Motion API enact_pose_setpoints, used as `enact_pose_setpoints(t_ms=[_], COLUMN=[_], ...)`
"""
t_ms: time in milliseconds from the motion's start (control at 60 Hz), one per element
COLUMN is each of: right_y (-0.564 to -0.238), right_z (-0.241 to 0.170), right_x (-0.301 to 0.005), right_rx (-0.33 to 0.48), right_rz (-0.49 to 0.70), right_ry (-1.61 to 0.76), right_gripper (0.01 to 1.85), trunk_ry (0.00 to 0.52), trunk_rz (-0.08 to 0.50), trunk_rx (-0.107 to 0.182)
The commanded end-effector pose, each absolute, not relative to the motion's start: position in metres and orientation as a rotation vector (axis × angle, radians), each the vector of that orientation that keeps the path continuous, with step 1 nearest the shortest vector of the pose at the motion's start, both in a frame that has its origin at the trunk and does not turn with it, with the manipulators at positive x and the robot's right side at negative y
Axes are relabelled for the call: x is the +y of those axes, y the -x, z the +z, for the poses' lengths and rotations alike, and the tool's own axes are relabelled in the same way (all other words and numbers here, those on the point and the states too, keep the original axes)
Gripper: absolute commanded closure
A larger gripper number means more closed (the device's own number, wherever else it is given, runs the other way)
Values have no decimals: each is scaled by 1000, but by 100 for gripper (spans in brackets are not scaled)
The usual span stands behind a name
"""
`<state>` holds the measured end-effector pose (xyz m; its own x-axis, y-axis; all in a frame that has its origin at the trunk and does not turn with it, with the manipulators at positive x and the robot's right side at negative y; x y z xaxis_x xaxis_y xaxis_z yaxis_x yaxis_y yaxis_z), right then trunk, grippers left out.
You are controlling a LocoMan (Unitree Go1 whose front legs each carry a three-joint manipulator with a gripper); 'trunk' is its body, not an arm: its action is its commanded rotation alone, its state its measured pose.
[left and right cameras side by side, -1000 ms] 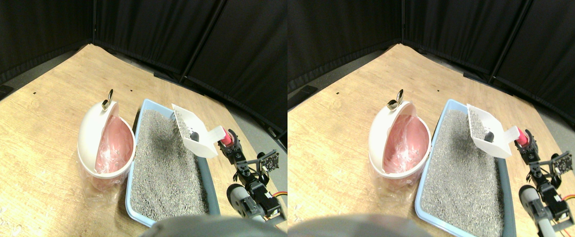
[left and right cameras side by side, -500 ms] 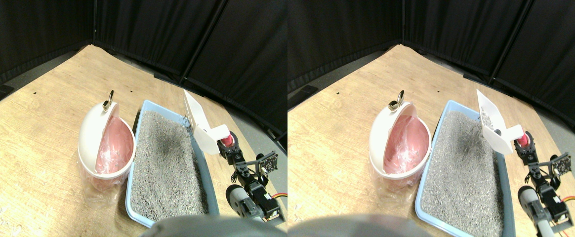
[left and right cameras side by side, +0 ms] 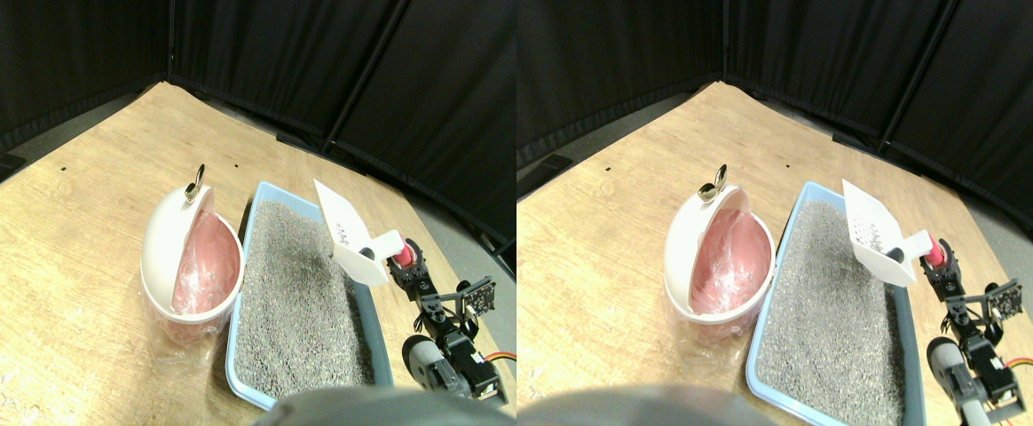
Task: Scoop (unimanual)
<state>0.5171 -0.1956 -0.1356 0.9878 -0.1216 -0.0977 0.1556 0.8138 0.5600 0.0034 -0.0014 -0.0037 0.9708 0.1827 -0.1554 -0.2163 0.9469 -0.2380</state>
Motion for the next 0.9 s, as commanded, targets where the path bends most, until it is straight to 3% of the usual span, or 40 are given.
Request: enact_pose_setpoints(t_ms=[17, 117, 367, 900], right_y=[-518, -519, -521, -530], right_z=[-120, -110, -89, -63], right_x=[-190, -187, -177, -148], right_rx=[-24, -35, -4, 37], right_rz=[-70, -7, 27, 91], right_ry=[-546, -335, -143, 81], right_gripper=[180, 180, 180, 180], trunk_ry=[270, 279, 295, 330], trunk_rz=[221, 231, 258, 326], trunk_rx=[117, 117, 117, 122])
